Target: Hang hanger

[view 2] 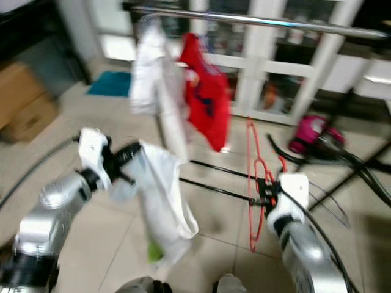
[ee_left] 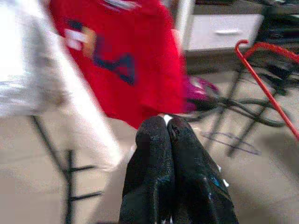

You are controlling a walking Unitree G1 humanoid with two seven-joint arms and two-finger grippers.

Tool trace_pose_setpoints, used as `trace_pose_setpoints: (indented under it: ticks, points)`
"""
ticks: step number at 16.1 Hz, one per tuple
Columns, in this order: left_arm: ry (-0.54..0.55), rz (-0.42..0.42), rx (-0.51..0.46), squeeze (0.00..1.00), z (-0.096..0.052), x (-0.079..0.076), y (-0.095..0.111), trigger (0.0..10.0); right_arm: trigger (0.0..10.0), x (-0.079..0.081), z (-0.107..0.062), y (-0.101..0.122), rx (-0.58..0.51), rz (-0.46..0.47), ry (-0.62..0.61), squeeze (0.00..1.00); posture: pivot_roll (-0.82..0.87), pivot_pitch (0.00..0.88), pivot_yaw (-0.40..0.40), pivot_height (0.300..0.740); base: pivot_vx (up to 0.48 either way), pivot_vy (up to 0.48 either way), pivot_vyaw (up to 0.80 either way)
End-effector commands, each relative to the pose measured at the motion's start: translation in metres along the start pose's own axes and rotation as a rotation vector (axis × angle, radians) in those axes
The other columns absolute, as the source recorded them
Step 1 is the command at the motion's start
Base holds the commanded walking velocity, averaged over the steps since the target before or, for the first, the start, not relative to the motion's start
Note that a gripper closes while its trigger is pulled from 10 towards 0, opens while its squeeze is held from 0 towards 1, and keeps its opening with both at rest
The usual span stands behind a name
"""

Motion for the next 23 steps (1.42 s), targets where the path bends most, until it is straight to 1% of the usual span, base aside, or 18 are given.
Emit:
trace_pose_setpoints:
  ticks: [1, 2, 4, 6, 7, 8, 9, 11, 12, 14, 15, 16, 17, 18, 19, 21, 22, 23]
  points:
    - [0.003, 0.007, -0.044, 0.0, 0.002, -0.007, 0.004, 10.0, 10.0, 0.002, -0.003, 0.004, -0.021, -0.003, -0.014, 0.0, -0.17, 0.0, 0.116, 0.74, 0.0, 0.0, -0.79]
    - [0.014, -0.002, -0.059, 0.0, 0.003, -0.007, 0.002, 10.0, 10.0, 0.003, -0.005, 0.001, -0.009, 0.002, -0.028, 0.0, -0.18, 0.0, 0.115, 0.74, 0.0, 0.0, -0.78]
    - [0.048, -0.021, -0.029, 0.0, 0.003, -0.013, -0.013, 10.0, 10.0, 0.007, -0.024, -0.004, 0.021, 0.021, -0.045, 0.0, -0.2, 0.0, 0.085, 0.74, 0.0, 0.0, -0.78]
    - [0.017, -0.017, -0.024, 0.0, 0.003, -0.019, -0.015, 10.0, 10.0, 0.005, -0.03, -0.005, 0.028, -0.012, -0.043, 0.0, -0.21, 0.0, 0.079, 0.74, 0.0, 0.0, -0.78]
    - [-0.022, -0.014, -0.009, 0.0, 0.003, -0.03, -0.023, 10.0, 10.0, 0.002, -0.044, -0.006, 0.041, -0.036, -0.05, 0.0, -0.25, 0.0, 0.076, 0.74, 0.0, 0.0, -0.78]
    - [-0.026, 0.007, 0.011, 0.0, 0.002, -0.034, -0.03, 10.0, 10.0, -0.001, -0.053, -0.005, 0.044, -0.039, -0.059, 0.0, -0.28, 0.0, 0.084, 0.74, 0.0, 0.0, -0.78]
    - [-0.039, 0.021, 0.028, 0.0, 0.003, -0.037, -0.034, 10.0, 10.0, -0.002, -0.058, -0.004, 0.046, -0.043, -0.066, 0.0, -0.29, 0.0, 0.094, 0.74, 0.0, 0.0, -0.78]
    - [-0.011, 0.037, 0.025, 0.0, 0.006, -0.034, -0.032, 10.0, 10.0, -0.005, -0.06, 0.001, 0.04, -0.053, -0.077, 0.0, -0.29, 0.0, 0.108, 0.74, 0.0, 0.0, -0.78]
    - [0.019, 0.041, 0.01, 0.0, 0.007, -0.028, -0.027, 10.0, 10.0, -0.004, -0.057, 0.002, 0.045, -0.058, -0.075, 0.0, -0.28, 0.0, 0.11, 0.74, 0.0, 0.0, -0.78]
    - [0.083, 0.001, -0.02, 0.0, 0.009, -0.016, -0.021, 10.0, 10.0, 0.002, -0.047, 0.0, 0.042, -0.056, -0.037, 0.0, -0.27, 0.0, 0.12, 0.74, 0.0, 0.0, -0.78]
    - [0.079, 0.011, -0.048, 0.0, 0.009, -0.015, -0.009, 10.0, 10.0, 0.004, -0.042, 0.006, 0.031, -0.052, -0.031, 0.0, -0.23, 0.0, 0.109, 0.74, 0.0, 0.0, -0.78]
    - [0.107, -0.002, -0.058, 0.0, 0.008, -0.011, -0.005, 10.0, 10.0, 0.005, -0.035, 0.007, 0.024, -0.074, -0.024, 0.0, -0.21, 0.0, 0.117, 0.74, 0.0, 0.0, -0.78]
    - [0.147, 0.0, -0.047, 0.0, 0.007, -0.007, -0.009, 10.0, 10.0, 0.002, -0.031, 0.004, 0.025, -0.104, -0.032, 0.0, -0.21, 0.0, 0.112, 0.74, 0.0, 0.0, -0.78]
    - [0.144, 0.017, -0.026, 0.0, 0.007, -0.009, -0.012, 10.0, 10.0, -0.005, -0.03, 0.003, 0.033, -0.102, -0.072, 0.0, -0.2, 0.0, 0.104, 0.74, 0.0, 0.0, -0.78]
    - [0.114, 0.019, -0.011, 0.0, 0.01, -0.014, -0.014, 10.0, 10.0, -0.019, -0.029, 0.004, 0.037, -0.086, -0.151, 0.0, -0.2, 0.0, 0.096, 0.74, 0.0, 0.0, -0.78]
    - [0.088, -0.017, -0.015, 0.0, 0.019, -0.017, -0.015, 10.0, 10.0, -0.038, -0.016, 0.018, -0.006, -0.104, -0.26, 0.0, -0.21, 0.0, 0.089, 0.74, 0.0, 0.0, -0.79]
    - [0.09, -0.003, 0.003, 0.0, 0.021, -0.018, -0.018, 10.0, 10.0, -0.041, -0.01, 0.023, -0.026, -0.117, -0.258, 0.0, -0.19, 0.0, 0.07, 0.74, 0.0, 0.0, -0.79]
    - [0.093, -0.005, 0.0, 0.0, 0.017, -0.02, -0.017, 10.0, 10.0, -0.041, -0.003, 0.028, -0.056, -0.125, -0.233, 0.0, -0.16, 0.0, 0.034, 0.74, 0.0, 0.0, -0.79]
Point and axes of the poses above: a point about 5 cm out from each wrist's last joint towards the gripper, its own z axis pointing out of the wrist towards the gripper, its own y axis along the axis of the wrist's last joint, x = y × z, the point moved 2 cm from there along z, pointing out of the wrist towards the gripper, and after that the axes turned 15 degrees about -z, right-handed, at the moved point
